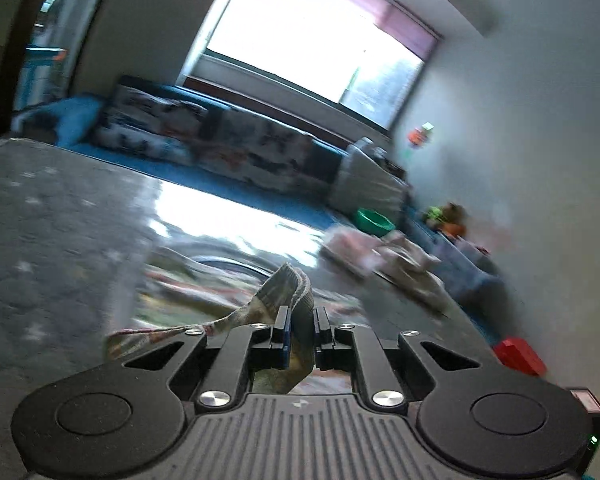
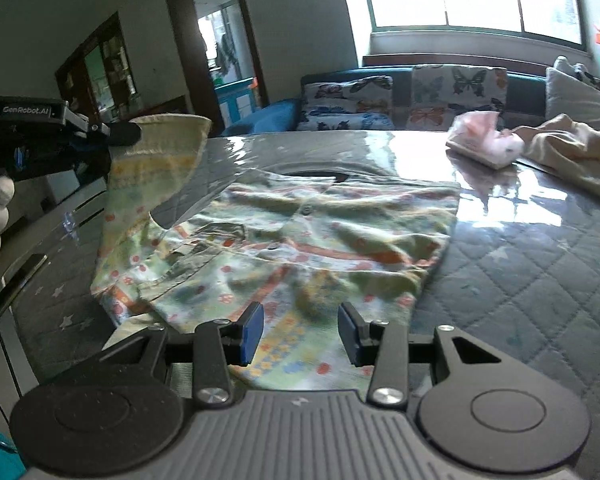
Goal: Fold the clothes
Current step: 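Lift and fold the held side over the shirt center with the left gripper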
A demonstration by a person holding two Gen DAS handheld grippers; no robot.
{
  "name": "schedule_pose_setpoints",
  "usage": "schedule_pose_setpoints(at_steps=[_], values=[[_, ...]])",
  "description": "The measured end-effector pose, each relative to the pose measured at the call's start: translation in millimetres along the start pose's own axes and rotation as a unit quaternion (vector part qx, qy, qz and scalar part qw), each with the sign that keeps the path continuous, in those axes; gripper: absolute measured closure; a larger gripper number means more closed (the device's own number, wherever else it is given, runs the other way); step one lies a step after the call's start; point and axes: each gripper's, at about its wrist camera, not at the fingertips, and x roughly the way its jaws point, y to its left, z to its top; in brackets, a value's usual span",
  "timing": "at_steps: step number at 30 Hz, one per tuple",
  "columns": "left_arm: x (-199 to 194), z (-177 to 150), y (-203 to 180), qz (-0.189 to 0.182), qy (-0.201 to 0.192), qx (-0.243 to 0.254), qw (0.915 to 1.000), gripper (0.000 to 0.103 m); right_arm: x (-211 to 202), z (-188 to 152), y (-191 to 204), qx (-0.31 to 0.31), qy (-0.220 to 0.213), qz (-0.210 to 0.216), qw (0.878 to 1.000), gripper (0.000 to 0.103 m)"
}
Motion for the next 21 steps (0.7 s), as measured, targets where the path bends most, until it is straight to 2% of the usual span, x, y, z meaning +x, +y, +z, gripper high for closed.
schedule_pose_setpoints(at_steps=[6, 13, 15, 17, 19, 21], values=[[19.4, -20.2, -29.9, -0.045, 0.039, 0.024, 0.9979, 0.091, -6.5, -3.5, -12.6, 0.02, -0.004, -0.015, 1.0, 0.062], [31.6, -42.7, -42.3, -0.071, 0.075, 0.044, 0.9937, 0.09, -3.8, -3.3, -16.1, 0.028, -0.003, -0.022, 0.999, 0.062], [34.6, -48.1, -42.7, -0.079, 0.087, 0.051, 0.9918, 0.084, -3.0, -2.5, -16.5, 0.028, -0.002, -0.024, 0.999, 0.062], [35.3, -53.5, -40.1, -0.083, 0.095, 0.053, 0.9906, 0.082, -2.7, -1.3, -15.9, 0.027, -0.002, -0.027, 0.999, 0.062], [34.7, -57.4, -36.0, -0.088, 0.104, 0.056, 0.9891, 0.069, -2.6, 0.2, -15.4, 0.025, -0.002, -0.031, 0.999, 0.062], [29.5, -59.7, -28.1, -0.083, 0.102, 0.062, 0.9894, 0.068, -2.4, 2.5, -14.4, 0.023, -0.003, -0.032, 0.999, 0.062]])
